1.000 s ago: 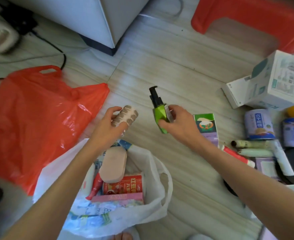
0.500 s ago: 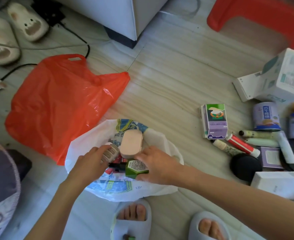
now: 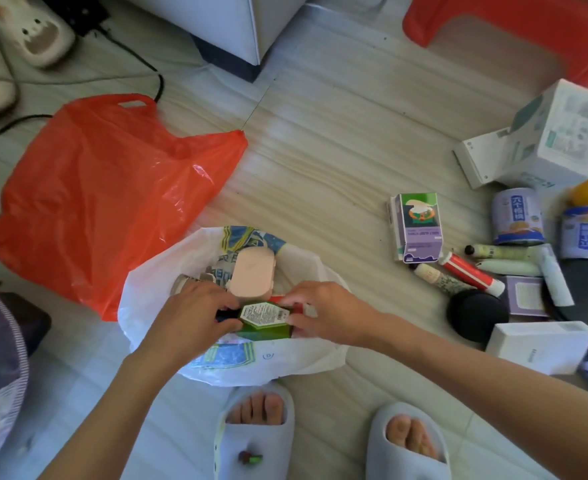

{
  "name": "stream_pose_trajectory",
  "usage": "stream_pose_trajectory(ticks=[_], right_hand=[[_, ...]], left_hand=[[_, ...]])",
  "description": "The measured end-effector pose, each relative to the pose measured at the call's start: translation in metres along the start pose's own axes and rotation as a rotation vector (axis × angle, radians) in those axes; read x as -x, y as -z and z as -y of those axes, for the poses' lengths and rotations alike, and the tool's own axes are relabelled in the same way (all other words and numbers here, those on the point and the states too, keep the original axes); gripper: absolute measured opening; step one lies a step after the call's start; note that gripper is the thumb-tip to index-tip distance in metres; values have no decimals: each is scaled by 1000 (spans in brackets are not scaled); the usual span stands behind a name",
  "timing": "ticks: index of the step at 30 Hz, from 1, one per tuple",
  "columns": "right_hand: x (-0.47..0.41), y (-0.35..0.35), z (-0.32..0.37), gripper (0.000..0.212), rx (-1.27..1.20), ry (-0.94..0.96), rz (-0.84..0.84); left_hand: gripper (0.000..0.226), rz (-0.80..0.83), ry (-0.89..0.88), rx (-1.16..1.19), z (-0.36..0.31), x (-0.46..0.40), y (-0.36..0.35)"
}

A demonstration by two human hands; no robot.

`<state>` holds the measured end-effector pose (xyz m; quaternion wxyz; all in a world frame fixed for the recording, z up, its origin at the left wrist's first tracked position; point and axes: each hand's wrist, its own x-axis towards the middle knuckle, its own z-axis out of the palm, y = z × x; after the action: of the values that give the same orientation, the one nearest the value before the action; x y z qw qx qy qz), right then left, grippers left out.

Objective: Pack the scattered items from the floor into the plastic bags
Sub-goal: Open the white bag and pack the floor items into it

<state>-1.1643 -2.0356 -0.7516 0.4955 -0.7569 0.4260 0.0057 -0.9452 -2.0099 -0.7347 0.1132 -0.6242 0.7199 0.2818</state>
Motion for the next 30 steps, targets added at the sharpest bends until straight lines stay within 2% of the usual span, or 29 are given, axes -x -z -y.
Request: stream_pose_trajectory(ticks=[2,5,8,10,14,17,20,22,24,27,30], right_hand=[[5,11,-8,27,-21,-51,-155],[16,35,-33,25,33,-156,-383],[36,60,-70,26,132,-314,-570],[57,72,-97,31,219,-443,-636],[104,77,-146,47,298,-682,-583],[117,69,-168,57,403,-691,-473],[110,58,-173,64,511,-685,-450],[103,53,-173,62,597,-690,-445],[98,50,-175,55,640,-701,-435],[96,50,-179,50,695,-687,-426],[93,48,-182,46,693,-673,-383]], left_hand=[[24,-24,-15,-58,-10,-7,10],[28,-82,-39,-25,-37,-24,23],[37,-101,-183,3,-75,-51,28],[45,-78,-282,-55,-104,-71,23],[68,-8,-416,-323,-171,-119,3],[74,-39,-609,-534,-214,-154,-11],[74,-36,-745,-723,-236,-176,-20],[72,2,-752,-777,-235,-185,-24],[69,-117,-803,-823,-224,-191,-27],[46,-247,-782,-821,-211,-194,-25],[49,-287,-696,-801,-204,-194,-24]])
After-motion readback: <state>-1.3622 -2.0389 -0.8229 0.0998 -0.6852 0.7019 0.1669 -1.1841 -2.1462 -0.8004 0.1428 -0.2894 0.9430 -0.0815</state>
